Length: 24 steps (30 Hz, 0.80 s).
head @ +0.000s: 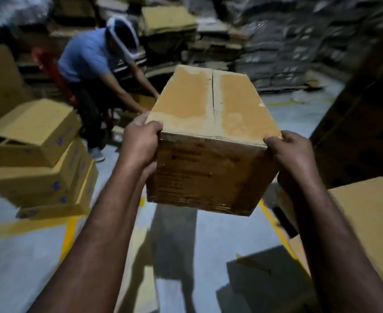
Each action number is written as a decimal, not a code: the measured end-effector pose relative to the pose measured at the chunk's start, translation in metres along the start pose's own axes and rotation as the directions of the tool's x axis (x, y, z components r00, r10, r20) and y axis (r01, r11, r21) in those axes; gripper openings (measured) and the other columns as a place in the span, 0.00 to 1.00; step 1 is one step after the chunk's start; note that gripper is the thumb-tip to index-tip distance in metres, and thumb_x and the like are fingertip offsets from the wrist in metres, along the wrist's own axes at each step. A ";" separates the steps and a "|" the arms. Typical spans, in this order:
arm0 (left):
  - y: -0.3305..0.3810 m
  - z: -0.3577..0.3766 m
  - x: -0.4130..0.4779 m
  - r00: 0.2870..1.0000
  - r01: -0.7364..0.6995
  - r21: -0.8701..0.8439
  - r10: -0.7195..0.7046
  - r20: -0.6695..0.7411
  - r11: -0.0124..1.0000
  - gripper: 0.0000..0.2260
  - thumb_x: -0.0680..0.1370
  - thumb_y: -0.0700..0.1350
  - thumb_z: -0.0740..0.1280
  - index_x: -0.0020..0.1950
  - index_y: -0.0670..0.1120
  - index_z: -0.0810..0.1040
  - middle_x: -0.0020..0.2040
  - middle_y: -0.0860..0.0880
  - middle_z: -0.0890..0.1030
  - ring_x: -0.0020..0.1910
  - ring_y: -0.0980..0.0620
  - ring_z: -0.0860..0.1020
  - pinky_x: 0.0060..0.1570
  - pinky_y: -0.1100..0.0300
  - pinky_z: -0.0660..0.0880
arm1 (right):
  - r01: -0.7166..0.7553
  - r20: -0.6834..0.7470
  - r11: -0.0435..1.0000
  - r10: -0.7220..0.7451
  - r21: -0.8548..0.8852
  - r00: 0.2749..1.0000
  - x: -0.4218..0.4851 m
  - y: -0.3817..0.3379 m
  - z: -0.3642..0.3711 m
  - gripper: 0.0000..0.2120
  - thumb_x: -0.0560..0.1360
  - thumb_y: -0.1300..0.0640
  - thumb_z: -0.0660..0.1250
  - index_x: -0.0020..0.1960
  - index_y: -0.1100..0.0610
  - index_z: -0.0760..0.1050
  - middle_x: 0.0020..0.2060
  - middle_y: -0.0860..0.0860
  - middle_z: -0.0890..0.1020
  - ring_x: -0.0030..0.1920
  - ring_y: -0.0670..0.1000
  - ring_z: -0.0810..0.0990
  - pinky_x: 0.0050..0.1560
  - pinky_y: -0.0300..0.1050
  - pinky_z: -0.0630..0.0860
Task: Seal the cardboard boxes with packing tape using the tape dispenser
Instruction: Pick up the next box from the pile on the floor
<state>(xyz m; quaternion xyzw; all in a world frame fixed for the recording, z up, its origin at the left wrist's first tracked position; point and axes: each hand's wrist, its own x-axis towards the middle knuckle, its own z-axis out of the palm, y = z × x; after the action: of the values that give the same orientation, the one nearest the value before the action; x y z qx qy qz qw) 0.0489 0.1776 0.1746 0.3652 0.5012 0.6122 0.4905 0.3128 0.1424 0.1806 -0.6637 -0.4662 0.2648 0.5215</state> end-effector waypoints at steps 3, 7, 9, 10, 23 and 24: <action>0.033 0.038 -0.004 0.984 -0.040 -0.032 0.045 0.174 0.999 0.11 0.82 0.37 0.63 0.61 0.47 0.80 0.50 0.46 0.86 0.46 0.49 0.86 0.43 0.56 0.82 | 0.074 -0.179 0.997 -0.075 -0.012 0.981 -0.016 -0.023 -0.050 0.17 0.80 0.56 0.68 0.58 0.71 0.77 0.51 0.67 0.81 0.47 0.63 0.81 0.40 0.54 0.74; 0.041 0.099 -0.027 0.917 -0.051 -0.102 0.087 0.390 0.994 0.13 0.82 0.36 0.62 0.63 0.46 0.80 0.51 0.46 0.86 0.44 0.52 0.85 0.41 0.59 0.80 | 0.122 -0.365 0.992 -0.107 0.019 0.925 -0.056 -0.035 -0.112 0.25 0.77 0.49 0.69 0.67 0.65 0.74 0.59 0.58 0.81 0.56 0.54 0.81 0.53 0.41 0.79; 0.032 0.133 -0.046 0.861 -0.033 -0.122 0.090 0.500 0.992 0.14 0.82 0.35 0.62 0.64 0.45 0.80 0.53 0.45 0.86 0.46 0.51 0.84 0.44 0.58 0.79 | 0.138 -0.466 0.990 -0.109 0.029 0.878 -0.083 -0.033 -0.148 0.11 0.81 0.58 0.66 0.62 0.59 0.74 0.49 0.50 0.82 0.46 0.45 0.81 0.40 0.30 0.77; 0.025 0.150 -0.055 0.830 -0.018 -0.126 0.085 0.552 0.992 0.14 0.81 0.35 0.62 0.66 0.43 0.79 0.55 0.43 0.85 0.48 0.50 0.84 0.46 0.57 0.79 | 0.136 -0.513 0.991 -0.117 -0.001 0.850 -0.097 -0.029 -0.164 0.07 0.82 0.61 0.64 0.59 0.58 0.75 0.44 0.47 0.80 0.41 0.41 0.80 0.34 0.29 0.76; -0.087 0.303 -0.209 0.314 0.136 0.112 -0.150 0.938 0.984 0.33 0.71 0.54 0.71 0.75 0.49 0.72 0.67 0.46 0.80 0.63 0.42 0.81 0.65 0.37 0.75 | -0.157 -0.903 0.988 0.075 0.009 0.423 -0.247 0.059 -0.312 0.26 0.81 0.58 0.66 0.76 0.63 0.65 0.68 0.57 0.74 0.67 0.57 0.74 0.67 0.58 0.74; -0.100 0.314 -0.213 0.296 0.138 0.127 -0.163 0.941 0.982 0.34 0.70 0.55 0.71 0.76 0.49 0.71 0.68 0.46 0.79 0.64 0.43 0.80 0.65 0.37 0.75 | -0.167 -0.909 0.986 0.094 0.028 0.406 -0.250 0.069 -0.319 0.27 0.81 0.58 0.67 0.77 0.63 0.64 0.70 0.58 0.73 0.69 0.58 0.73 0.69 0.60 0.72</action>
<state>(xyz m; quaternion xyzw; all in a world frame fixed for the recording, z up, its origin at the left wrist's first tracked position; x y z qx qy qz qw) 0.4206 0.0535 0.1592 0.6110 0.1566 0.2276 0.7419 0.4975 -0.2255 0.1831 -0.7528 -0.0663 -0.1113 0.6453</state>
